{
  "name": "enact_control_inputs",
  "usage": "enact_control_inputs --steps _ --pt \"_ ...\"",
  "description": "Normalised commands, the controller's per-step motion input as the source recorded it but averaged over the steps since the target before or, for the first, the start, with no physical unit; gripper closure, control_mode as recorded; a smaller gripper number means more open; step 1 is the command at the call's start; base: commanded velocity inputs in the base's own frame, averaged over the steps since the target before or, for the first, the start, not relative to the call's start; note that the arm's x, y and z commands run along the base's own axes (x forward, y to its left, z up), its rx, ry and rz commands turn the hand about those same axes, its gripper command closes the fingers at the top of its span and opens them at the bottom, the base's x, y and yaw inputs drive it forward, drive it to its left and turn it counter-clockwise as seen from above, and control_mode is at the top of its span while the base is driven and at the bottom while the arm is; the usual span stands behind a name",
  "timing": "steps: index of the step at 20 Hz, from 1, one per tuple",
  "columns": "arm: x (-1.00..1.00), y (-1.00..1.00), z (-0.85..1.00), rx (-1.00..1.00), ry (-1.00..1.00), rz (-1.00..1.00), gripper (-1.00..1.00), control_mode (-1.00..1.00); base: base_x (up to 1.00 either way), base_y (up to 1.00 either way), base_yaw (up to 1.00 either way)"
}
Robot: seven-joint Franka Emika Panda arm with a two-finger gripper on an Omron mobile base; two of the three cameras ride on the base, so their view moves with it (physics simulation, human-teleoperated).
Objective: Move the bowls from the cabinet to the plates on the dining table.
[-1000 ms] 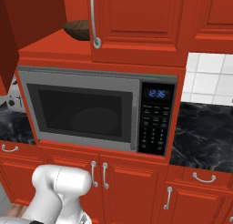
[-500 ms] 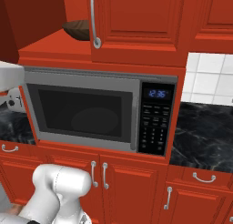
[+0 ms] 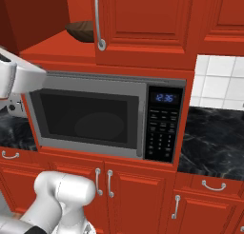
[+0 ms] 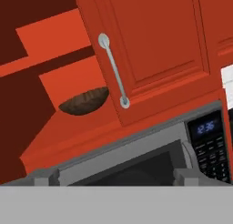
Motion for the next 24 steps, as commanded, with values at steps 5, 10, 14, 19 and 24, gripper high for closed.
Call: enact_control_inputs --steps 5,10,14,19,24 --pt "0.42 0.0 0.02 0.21 0.0 0.03 -1.0 -1.0 0.0 0.0 0.0" --pt "0.17 0.05 0.0 0.15 0.0 0.06 -1.0 -1.0 0.0 0.0 0.0" --pt "0.19 0.02 0.0 0.17 0.0 0.09 -1.0 -1.0 0.0 0.0 0.0" --pt "0.04 0.16 0.0 0.16 0.0 0.16 -1.0 -1.0 0.0 0.0 0.0" --pt "0.01 0.32 0.0 0.1 0.01 0.17 -1.0 -1.0 0.0 0.0 0.0"
